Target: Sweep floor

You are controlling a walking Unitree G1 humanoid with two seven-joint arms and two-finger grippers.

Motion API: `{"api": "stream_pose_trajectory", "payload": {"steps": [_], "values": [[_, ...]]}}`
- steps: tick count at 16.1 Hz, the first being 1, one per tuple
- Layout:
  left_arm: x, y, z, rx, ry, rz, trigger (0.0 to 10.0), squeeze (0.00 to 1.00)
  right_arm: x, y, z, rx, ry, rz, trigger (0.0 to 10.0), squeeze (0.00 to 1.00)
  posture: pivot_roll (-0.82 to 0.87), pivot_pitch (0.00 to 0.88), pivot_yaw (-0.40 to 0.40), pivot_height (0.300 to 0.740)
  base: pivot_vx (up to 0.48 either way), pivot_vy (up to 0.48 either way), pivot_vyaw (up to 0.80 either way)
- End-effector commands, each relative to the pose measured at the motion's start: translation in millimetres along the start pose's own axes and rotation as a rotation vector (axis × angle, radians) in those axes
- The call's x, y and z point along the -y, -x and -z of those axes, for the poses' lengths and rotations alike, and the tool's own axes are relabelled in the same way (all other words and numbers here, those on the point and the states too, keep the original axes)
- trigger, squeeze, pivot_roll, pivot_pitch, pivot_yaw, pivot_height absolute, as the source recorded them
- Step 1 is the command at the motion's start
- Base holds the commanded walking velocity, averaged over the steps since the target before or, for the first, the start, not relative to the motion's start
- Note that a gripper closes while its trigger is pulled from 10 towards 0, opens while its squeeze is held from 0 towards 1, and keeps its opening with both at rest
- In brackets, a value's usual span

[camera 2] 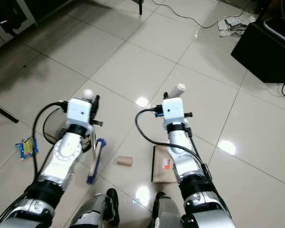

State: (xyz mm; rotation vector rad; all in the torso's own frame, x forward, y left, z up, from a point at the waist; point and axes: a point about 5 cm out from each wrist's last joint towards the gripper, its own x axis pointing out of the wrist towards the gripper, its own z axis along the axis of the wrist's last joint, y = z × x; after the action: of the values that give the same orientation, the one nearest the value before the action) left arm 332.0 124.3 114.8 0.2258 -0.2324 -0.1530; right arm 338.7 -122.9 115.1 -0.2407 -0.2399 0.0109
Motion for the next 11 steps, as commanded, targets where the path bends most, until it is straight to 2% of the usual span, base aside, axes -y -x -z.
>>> {"api": "stream_pose_trajectory", "payload": {"steps": [1, 3, 5, 7, 8, 11], "values": [[7.3, 3.5, 8, -0.029, 0.016, 0.008, 10.0, 0.0, -9.8, -0.6, -4, 0.025, -0.038, -0.01, 10.0, 0.0, 0.01, 0.345, 0.041, 0.74, 0.0, 0.0, 0.0], [19.1, 0.7, 7, -0.022, 0.071, 0.032, 10.0, 0.0, -20.4, -0.2, -8, 0.033, -0.105, -0.012, 10.0, 0.0, 0.0, 0.343, 0.043, 0.74, 0.0, 0.0, 0.0], [36.1, 0.1, 8, -0.041, 0.164, 0.097, 10.0, 0.0, -34.1, 3.3, -9, 0.024, -0.179, -0.03, 10.0, 0.0, 0.0, 0.344, 0.042, 0.74, 0.0, 0.0, 0.0], [46.5, 1.7, 10, -0.057, 0.228, 0.142, 10.0, 0.0, -42.5, 6.2, -10, 0.023, -0.193, -0.051, 10.0, 0.0, 0.0, 0.343, 0.042, 0.74, 0.0, 0.0, 0.0], [50.6, 1.1, 7, -0.052, 0.306, 0.148, 10.0, 0.0, -44.6, 7.8, -7, 0.01, -0.181, -0.052, 10.0, 0.0, 0.0, 0.339, 0.041, 0.74, 0.0, 0.0, 0.0], [52.9, -3.8, -5, -0.009, 0.409, 0.159, 10.0, 0.0, -41.2, 7.5, -4, -0.007, -0.179, -0.034, 10.0, 0.0, 0.0, 0.334, 0.04, 0.74, 0.0, 0.0, 0.0]]}}
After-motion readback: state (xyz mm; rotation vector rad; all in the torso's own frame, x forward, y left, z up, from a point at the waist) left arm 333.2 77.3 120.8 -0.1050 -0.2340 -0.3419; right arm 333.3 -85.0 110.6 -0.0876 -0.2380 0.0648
